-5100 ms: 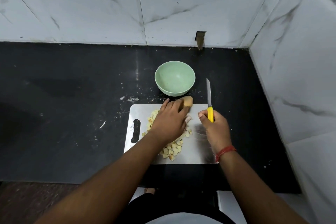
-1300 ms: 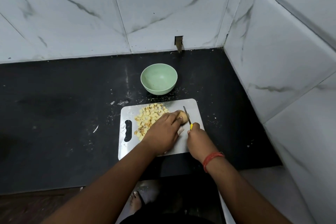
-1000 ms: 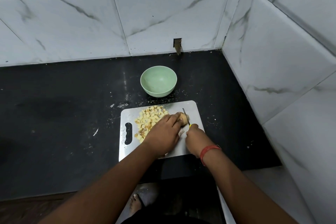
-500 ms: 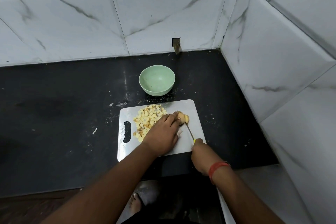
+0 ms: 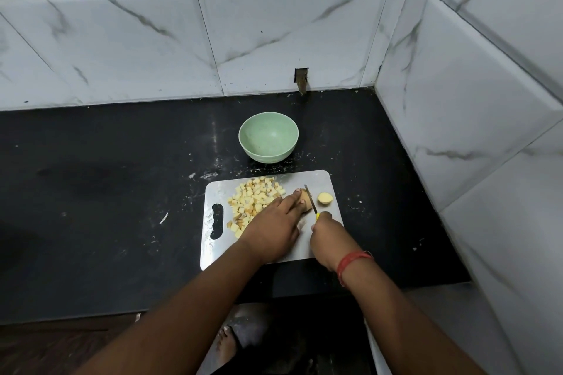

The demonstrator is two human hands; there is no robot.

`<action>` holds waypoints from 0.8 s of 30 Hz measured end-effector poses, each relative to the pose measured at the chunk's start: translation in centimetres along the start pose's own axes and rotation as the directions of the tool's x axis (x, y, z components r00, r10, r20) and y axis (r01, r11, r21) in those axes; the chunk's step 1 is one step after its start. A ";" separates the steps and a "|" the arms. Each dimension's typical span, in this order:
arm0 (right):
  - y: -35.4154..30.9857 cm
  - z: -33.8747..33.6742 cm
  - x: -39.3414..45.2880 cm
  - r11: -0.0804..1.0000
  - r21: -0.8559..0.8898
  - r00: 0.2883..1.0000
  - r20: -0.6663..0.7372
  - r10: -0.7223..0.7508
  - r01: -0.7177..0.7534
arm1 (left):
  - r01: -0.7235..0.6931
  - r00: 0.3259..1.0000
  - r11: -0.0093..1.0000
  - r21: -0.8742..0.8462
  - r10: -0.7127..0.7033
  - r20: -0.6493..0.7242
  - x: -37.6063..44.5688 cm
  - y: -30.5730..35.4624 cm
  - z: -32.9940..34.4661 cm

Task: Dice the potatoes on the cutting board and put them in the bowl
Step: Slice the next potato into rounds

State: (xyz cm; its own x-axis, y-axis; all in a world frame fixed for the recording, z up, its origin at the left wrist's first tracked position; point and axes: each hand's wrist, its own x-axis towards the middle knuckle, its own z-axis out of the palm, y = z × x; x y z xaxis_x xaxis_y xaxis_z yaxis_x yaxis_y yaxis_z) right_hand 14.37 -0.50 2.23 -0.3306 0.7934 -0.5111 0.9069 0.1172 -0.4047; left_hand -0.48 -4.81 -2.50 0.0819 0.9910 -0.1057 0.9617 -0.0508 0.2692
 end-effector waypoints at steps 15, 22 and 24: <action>-0.3 -0.2 1.6 0.996 -0.071 0.996 0.083 -0.045 0.051 | 0.047 0.999 0.996 -0.071 -0.049 -0.017 0.3 0.2 -0.4; 3.2 0.5 -2.2 0.998 -0.061 0.992 0.127 -0.004 0.012 | 0.035 0.999 0.998 -0.050 -0.037 -0.029 0.1 0.1 -0.4; 3.3 0.2 -2.7 0.999 -0.030 0.997 0.080 -0.018 0.021 | 0.016 0.999 0.999 -0.046 -0.017 -0.028 0.0 0.1 -0.5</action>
State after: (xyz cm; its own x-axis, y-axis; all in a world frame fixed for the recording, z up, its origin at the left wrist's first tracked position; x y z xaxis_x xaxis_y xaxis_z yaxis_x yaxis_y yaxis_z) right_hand 18.24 -2.37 2.12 -0.3670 0.7411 -0.5622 0.9072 0.1513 -0.3926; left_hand -0.53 -4.77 -2.00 0.0578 0.9948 -0.0836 0.9499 -0.0290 0.3112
